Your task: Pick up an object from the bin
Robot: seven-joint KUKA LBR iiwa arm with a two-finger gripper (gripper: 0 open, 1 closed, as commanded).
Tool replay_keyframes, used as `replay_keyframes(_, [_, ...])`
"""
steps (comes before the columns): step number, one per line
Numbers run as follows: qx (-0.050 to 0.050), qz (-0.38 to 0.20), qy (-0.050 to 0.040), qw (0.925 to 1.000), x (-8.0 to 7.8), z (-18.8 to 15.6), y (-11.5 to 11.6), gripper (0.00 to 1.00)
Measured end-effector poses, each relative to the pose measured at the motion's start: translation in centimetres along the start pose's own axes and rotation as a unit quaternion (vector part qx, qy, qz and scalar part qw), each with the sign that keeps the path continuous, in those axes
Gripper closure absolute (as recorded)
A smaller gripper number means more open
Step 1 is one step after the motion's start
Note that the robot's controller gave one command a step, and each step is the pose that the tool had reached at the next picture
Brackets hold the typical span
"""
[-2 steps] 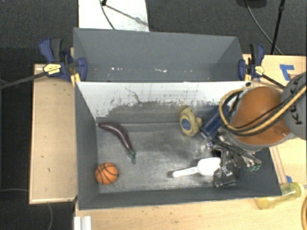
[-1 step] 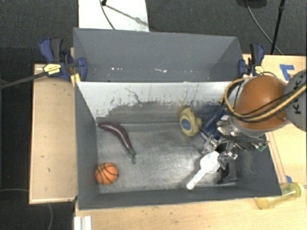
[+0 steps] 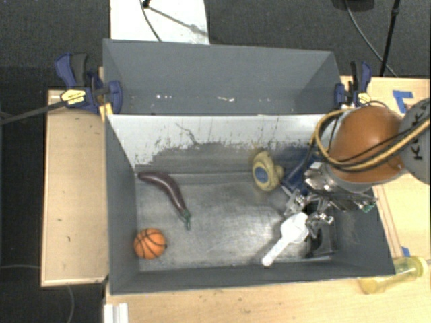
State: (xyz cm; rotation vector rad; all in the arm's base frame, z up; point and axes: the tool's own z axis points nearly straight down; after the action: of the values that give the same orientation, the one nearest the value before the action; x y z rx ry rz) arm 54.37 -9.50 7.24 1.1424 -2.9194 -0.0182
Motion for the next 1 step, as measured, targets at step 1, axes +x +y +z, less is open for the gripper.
replay_keyframes(1, [0.011, -0.01, -0.0066, 0.9999, 0.78, -0.05, 2.05, 1.0])
